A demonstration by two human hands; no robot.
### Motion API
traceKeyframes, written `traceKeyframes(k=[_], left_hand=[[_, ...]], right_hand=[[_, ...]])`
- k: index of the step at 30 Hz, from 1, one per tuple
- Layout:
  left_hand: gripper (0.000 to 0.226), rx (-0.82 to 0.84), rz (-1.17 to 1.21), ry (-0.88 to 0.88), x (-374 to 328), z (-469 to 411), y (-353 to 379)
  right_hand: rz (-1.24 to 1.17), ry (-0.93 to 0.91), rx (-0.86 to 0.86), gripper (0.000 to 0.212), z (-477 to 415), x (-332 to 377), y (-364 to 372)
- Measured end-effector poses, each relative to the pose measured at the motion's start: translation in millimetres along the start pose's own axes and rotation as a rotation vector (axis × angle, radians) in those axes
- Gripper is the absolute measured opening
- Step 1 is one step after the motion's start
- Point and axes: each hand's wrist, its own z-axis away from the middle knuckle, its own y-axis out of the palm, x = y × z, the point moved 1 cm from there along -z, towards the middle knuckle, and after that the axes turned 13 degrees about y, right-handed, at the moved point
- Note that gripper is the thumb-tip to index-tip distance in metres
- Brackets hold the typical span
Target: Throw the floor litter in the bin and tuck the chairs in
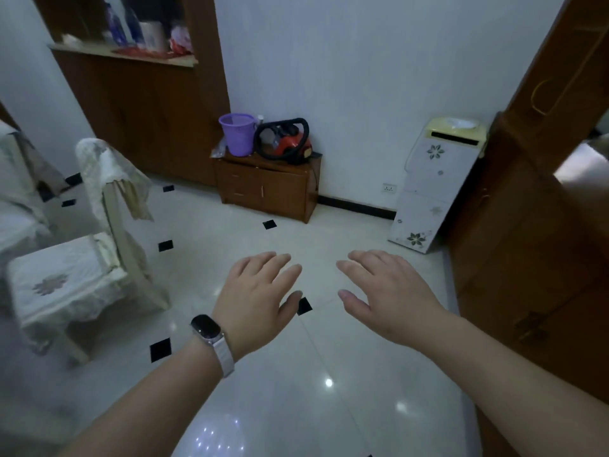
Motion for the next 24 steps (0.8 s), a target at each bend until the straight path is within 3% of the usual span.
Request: traceKeyframes(k=[8, 14, 24], left_hand=[[0.040, 0.028, -0.008, -0.073, 87.8, -39.4, 31.2], [0.038, 0.014, -0.063, -0.069, 145.3, -79.8, 76.0], [0.038, 0.073, -0.191, -0.207, 263.7, -190.4, 126.4]], right_hand=[[-0.065, -0.064, -0.010, 0.048, -106.2, 17.9, 43.3], [-0.127, -0.111, -0.043, 0.047, -190.2, -4.7, 92.0], [-0.288, -0.234, -0.031, 0.045, -381.6, -49.7, 165.3]])
